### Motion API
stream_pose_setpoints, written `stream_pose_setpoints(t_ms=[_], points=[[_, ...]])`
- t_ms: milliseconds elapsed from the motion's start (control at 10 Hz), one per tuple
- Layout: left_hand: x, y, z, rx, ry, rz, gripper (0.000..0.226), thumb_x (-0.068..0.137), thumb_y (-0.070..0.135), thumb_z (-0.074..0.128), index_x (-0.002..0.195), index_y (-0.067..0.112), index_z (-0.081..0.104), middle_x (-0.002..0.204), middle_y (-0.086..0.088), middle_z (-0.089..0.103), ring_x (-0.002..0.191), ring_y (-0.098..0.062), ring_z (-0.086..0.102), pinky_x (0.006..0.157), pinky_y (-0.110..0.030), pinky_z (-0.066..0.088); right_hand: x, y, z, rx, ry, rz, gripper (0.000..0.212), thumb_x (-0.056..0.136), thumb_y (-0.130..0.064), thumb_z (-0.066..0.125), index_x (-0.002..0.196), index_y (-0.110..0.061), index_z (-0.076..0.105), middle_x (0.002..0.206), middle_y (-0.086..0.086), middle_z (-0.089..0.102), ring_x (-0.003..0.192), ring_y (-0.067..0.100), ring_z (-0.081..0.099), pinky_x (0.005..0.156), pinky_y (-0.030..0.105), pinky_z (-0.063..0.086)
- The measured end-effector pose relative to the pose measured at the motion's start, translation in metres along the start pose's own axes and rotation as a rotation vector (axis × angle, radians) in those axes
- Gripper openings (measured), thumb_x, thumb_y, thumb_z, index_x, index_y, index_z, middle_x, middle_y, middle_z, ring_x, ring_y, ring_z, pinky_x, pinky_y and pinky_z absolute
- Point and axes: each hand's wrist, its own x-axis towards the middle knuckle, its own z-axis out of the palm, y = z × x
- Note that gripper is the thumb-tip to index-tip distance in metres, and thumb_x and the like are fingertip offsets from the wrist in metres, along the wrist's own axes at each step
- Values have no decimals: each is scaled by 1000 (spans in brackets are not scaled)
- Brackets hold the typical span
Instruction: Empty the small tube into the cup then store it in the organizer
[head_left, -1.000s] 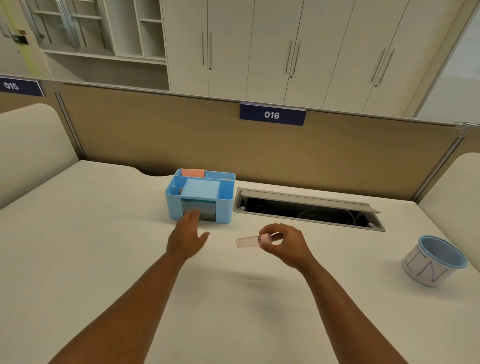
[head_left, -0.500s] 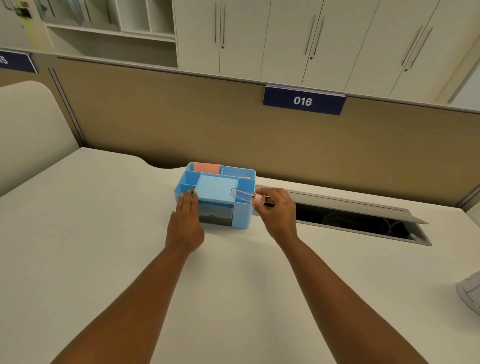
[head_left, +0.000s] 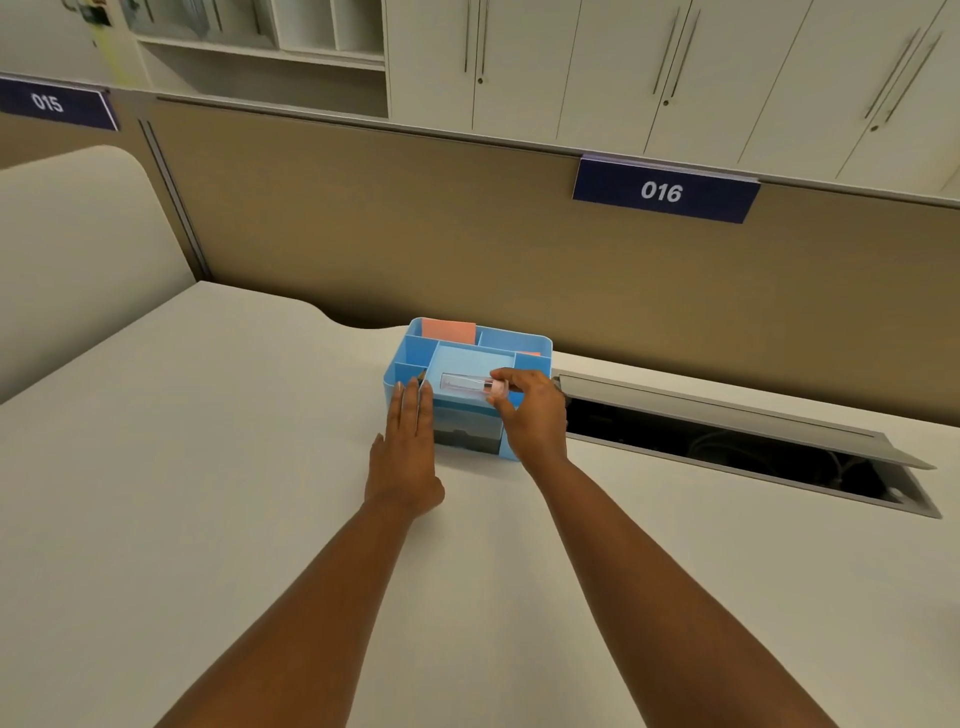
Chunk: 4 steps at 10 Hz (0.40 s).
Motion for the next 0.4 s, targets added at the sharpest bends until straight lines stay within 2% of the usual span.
stream_pose_setpoints(t_ms=[100,200,300,400], points=[[0,-1,-3,8,-21,7,104,78,7,63,140,21,-20,155,2,-19,144,-22,-13,105,-41,43,-2,-1,-2,4,-10,-10,38,86,-22,60,121,-13,54,129,13,54,118,23,50,86,23,45],[-1,1,-9,28,-40,17,102,79,7,62,140,21,-19,155,3,-19,144,-22,-12,98,-31,44,-5,-3,-16,0,14,-11,39,87,-26,57,123,-12,53,134,12,51,121,25,47,97,34,43],[1,4,-18,-12,-53,-6,96,81,4,59,142,21,-13,156,2,-14,144,-22,-8,103,-33,41,-6,0,-38,-158,45,-58,37,90,-23,52,126,-12,51,135,11,51,123,24,46,103,37,38],[1,8,-33,4,-39,6,89,82,2,56,143,19,-7,157,-1,-6,145,-24,-2,114,-45,27,-13,3,-64,-317,63,-57,42,92,-25,47,132,-13,42,143,9,43,133,23,34,109,36,30]])
